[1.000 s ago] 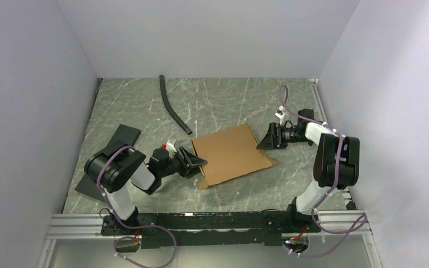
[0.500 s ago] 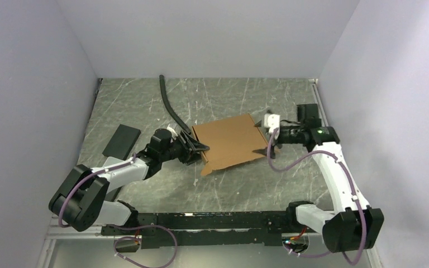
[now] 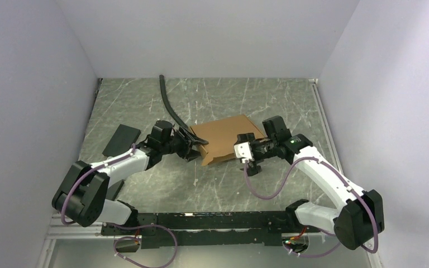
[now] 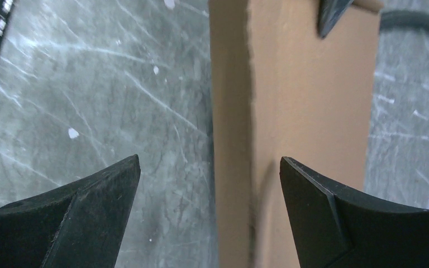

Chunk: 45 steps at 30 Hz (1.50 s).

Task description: Fold the paper box

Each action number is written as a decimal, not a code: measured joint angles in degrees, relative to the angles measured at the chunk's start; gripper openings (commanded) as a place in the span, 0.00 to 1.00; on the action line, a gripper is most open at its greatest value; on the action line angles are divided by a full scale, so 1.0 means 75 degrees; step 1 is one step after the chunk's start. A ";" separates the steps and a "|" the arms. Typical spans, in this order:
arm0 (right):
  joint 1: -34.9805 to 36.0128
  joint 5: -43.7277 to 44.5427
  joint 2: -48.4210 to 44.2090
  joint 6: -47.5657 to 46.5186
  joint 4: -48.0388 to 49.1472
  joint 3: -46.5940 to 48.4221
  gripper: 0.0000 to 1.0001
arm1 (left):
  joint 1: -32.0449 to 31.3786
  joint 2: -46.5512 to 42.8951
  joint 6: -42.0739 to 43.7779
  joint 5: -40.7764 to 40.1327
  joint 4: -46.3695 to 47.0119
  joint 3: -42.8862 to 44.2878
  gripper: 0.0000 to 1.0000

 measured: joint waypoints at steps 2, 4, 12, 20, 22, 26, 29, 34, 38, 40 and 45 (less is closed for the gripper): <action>0.0143 0.0452 0.0000 0.0239 0.0460 -0.0303 1.00 | 0.0017 0.0029 -0.0143 0.0035 -0.0047 0.0099 0.57; 0.0268 0.0912 0.0003 0.0478 0.0988 -0.0495 1.00 | 0.0017 0.0096 -0.0262 0.0090 -0.0044 0.0172 0.58; 0.0973 0.2503 0.0105 0.1046 0.2876 -0.0691 0.99 | 0.0020 0.0379 -0.0877 0.0478 0.0070 0.0189 0.59; 0.1279 0.3042 0.0122 0.1125 0.3331 -0.0816 0.99 | 0.0117 0.0402 -0.1355 0.0527 0.0268 0.0189 0.59; 0.1311 0.3095 0.0122 0.1125 0.3354 -0.0825 0.99 | 0.0134 0.0425 -0.1475 0.0580 0.0361 0.0189 0.59; 0.1547 0.3375 0.0128 0.1137 0.3637 -0.1003 0.99 | 0.0166 0.0516 -0.1649 0.0691 0.0568 0.0189 0.60; 0.1690 0.3622 0.0184 0.1172 0.3847 -0.1148 0.96 | 0.0181 0.0606 -0.1766 0.0769 0.0726 0.0189 0.60; 0.1909 0.4194 0.0332 0.1376 0.4374 -0.1291 0.81 | 0.0184 0.0711 -0.1944 0.0892 0.1043 0.0181 0.65; 0.1918 0.4386 0.0361 0.1530 0.4605 -0.1294 0.68 | 0.0184 0.0723 -0.2002 0.1032 0.1349 0.0175 0.70; 0.1918 0.4444 0.0361 0.1562 0.4622 -0.1294 0.63 | 0.0187 0.0720 -0.2008 0.1061 0.1466 0.0175 0.73; 0.1918 0.4450 0.0358 0.1626 0.4701 -0.1294 0.57 | 0.0184 0.0571 -0.2002 0.1067 0.1638 0.0073 0.80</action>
